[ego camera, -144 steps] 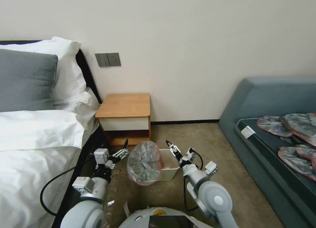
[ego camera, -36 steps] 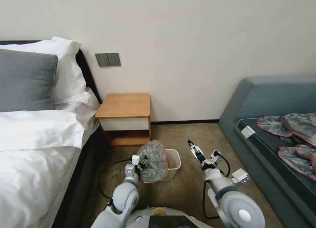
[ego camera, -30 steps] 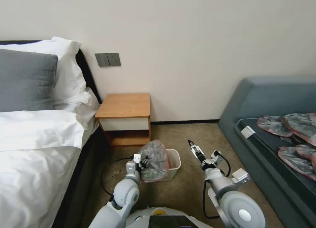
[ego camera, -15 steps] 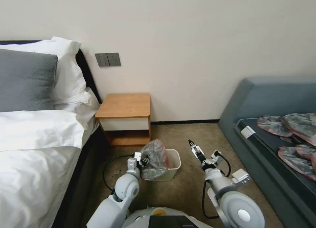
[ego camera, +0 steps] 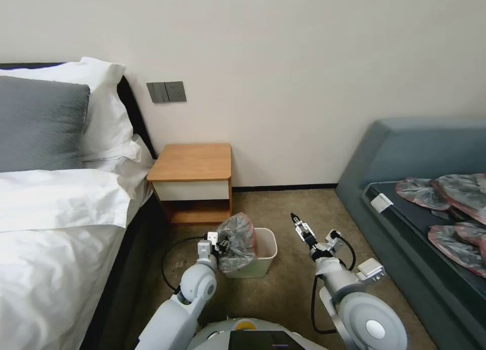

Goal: Pick up the garbage bag from the table and place it over the trash can.

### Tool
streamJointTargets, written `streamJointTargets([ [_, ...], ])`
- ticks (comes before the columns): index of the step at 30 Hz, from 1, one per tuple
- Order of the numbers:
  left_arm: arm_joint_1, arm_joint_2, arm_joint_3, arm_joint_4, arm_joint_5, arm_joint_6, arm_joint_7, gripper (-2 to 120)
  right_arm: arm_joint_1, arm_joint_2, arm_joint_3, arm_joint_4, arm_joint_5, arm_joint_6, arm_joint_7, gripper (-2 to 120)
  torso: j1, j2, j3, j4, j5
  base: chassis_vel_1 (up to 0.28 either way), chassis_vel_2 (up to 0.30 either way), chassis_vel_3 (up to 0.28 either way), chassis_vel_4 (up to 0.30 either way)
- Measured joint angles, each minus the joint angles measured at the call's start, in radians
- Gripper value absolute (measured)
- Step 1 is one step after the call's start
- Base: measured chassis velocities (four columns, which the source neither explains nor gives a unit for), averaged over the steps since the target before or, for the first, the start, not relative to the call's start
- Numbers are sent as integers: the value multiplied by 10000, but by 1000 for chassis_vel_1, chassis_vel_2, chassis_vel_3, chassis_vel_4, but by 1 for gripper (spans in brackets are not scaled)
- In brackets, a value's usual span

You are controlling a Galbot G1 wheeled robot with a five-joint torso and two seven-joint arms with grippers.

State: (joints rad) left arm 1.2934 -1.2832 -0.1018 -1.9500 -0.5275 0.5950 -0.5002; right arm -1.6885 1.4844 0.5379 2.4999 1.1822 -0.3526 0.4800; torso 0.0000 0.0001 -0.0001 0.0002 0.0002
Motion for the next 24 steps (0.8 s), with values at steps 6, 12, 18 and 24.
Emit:
streamJointTargets([
  [6,-15,11,24,-39,-141,6,-50,29,40,12,6,-3,1,4,2,100,0,0,1,-3,-4,0,0,0,0],
  [12,169,50,35,-264,-220,-323,-181,10,80,-6,18,-3,-44,4,-1,100,0,-1,3,-6,-9,0,0,0,0],
  [18,369,176,-73,-798,-831,-1259,-217,7,101,-104,-56,-4,-205,-55,-47,100,0,-1,3,-6,-3,0,0,0,0],
  [24,854,437,-576,-2191,-1480,-1991,-31,5,520,-432,-691,-1,-235,-433,-133,100,0,-1,2,-3,-4,0,0,0,0],
])
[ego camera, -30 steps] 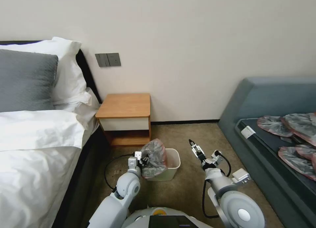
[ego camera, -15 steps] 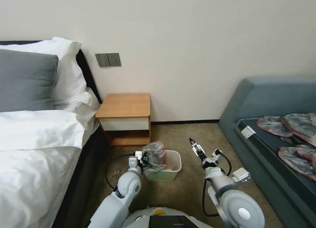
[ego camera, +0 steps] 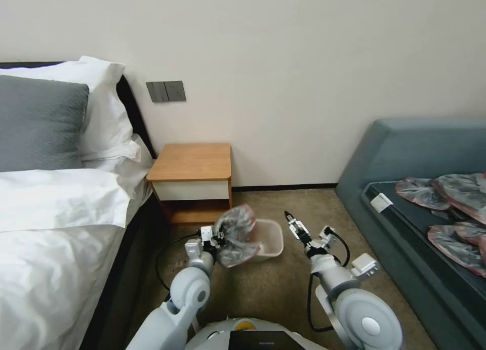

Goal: Pick up the garbage bag from the table and place it over the trash can.

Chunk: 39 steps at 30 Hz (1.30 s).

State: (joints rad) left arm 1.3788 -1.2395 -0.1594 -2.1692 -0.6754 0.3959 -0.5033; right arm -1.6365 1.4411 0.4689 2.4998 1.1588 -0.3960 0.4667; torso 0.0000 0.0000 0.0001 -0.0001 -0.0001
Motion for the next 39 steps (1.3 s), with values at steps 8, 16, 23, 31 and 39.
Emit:
streamJointTargets([
  [8,292,312,-592,-847,-53,-281,383,5,728,-420,-876,3,441,-467,-157,100,0,0,0,6,1,0,0,0,0],
  [16,281,583,-999,-1213,591,-552,883,5,1224,-358,-1923,-144,186,-809,-409,100,0,0,0,2,1,0,0,0,0],
  [23,438,556,-1248,-1393,980,-672,1142,5,1471,-125,-2725,-589,-917,-810,-675,100,0,-1,0,2,0,0,0,0,0],
  [31,742,714,-1421,-1656,1512,-928,1493,5,1547,77,-3127,-893,-2012,-737,-1029,100,0,0,-1,1,0,0,0,0,0],
  [39,1057,729,-1467,-1789,1766,-1098,1797,5,1811,180,-3160,-1146,-2683,-641,-1278,100,0,0,-1,0,1,0,0,0,0],
])
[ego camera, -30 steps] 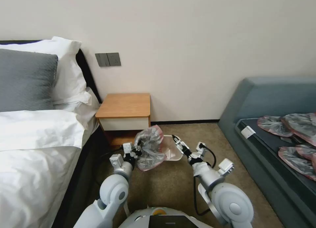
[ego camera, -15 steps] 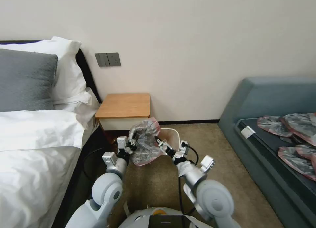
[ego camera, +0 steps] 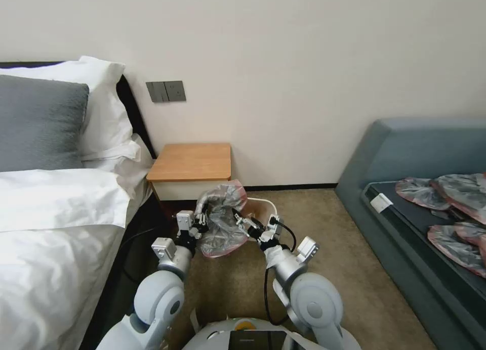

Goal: Pick up the garbage bag from the table and place it over the trash can.

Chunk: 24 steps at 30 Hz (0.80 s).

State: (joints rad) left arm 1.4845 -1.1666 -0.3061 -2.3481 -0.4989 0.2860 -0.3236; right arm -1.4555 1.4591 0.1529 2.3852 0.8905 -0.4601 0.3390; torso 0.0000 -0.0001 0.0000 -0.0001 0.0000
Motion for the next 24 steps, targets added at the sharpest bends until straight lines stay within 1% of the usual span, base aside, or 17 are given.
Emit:
streamJointTargets([
  [13,327,-26,-90,-173,168,-61,236,5,340,-101,34,-366,-341,52,-50,100,0,0,0,0,0,0,0,0,0],
  [21,450,-11,-97,-247,102,-11,291,5,427,-179,86,-551,-725,32,-537,100,0,0,0,0,1,0,0,0,0],
  [22,465,-10,-100,-260,70,10,293,5,439,-196,89,-570,-816,29,-625,99,0,0,0,0,1,0,0,0,0],
  [23,477,-10,-102,-275,37,34,293,5,453,-213,91,-589,-890,29,-693,95,0,0,0,0,1,0,0,0,0],
  [24,477,-10,-102,-275,37,34,293,5,453,-213,91,-589,-890,29,-693,95,0,0,0,0,1,0,0,0,0],
])
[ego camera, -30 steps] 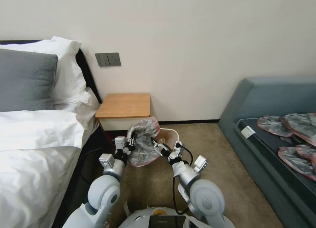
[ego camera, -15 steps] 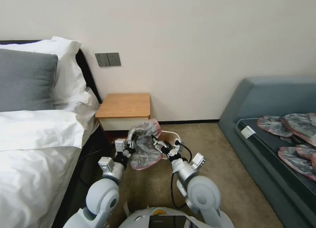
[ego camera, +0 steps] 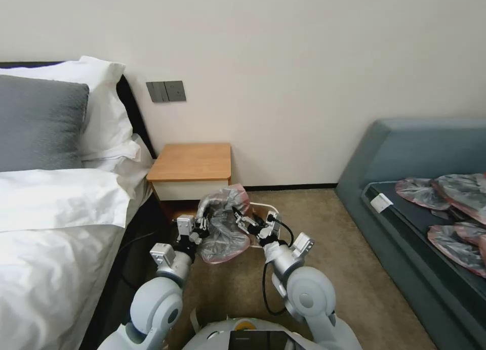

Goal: Pick up the garbage bag from the table and place it over the trash can.

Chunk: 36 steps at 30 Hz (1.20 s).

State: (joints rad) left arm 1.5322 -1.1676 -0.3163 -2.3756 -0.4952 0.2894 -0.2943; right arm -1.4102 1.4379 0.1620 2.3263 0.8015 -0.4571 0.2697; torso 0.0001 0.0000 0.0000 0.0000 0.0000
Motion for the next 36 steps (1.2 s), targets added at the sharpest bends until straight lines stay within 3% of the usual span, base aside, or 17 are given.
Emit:
streamJointTargets([
  [10,92,-34,-4,-57,-157,105,3,5,29,-84,15,-65,-203,32,-307,61,-1,0,0,0,0,0,0,0,0],
  [13,73,-57,-4,-56,-322,223,-103,5,3,-106,22,-64,-312,37,-418,43,-1,0,0,0,0,0,0,0,0],
  [17,35,-88,-2,-46,-550,357,-275,5,-41,-132,21,-37,-403,32,-500,30,-1,0,0,0,0,0,0,0,0],
  [21,23,-101,0,-35,-633,398,-324,5,-48,-144,20,-15,-428,23,-520,25,-1,0,0,0,0,0,0,0,0],
  [27,-13,-190,52,70,-895,523,-495,5,-72,-229,18,78,-740,-129,-683,0,0,0,0,0,0,0,0,0,0],
  [36,-277,-188,43,278,-1436,775,-913,5,-152,-395,263,649,-398,-136,-907,0,0,0,0,0,0,0,0,0,0],
])
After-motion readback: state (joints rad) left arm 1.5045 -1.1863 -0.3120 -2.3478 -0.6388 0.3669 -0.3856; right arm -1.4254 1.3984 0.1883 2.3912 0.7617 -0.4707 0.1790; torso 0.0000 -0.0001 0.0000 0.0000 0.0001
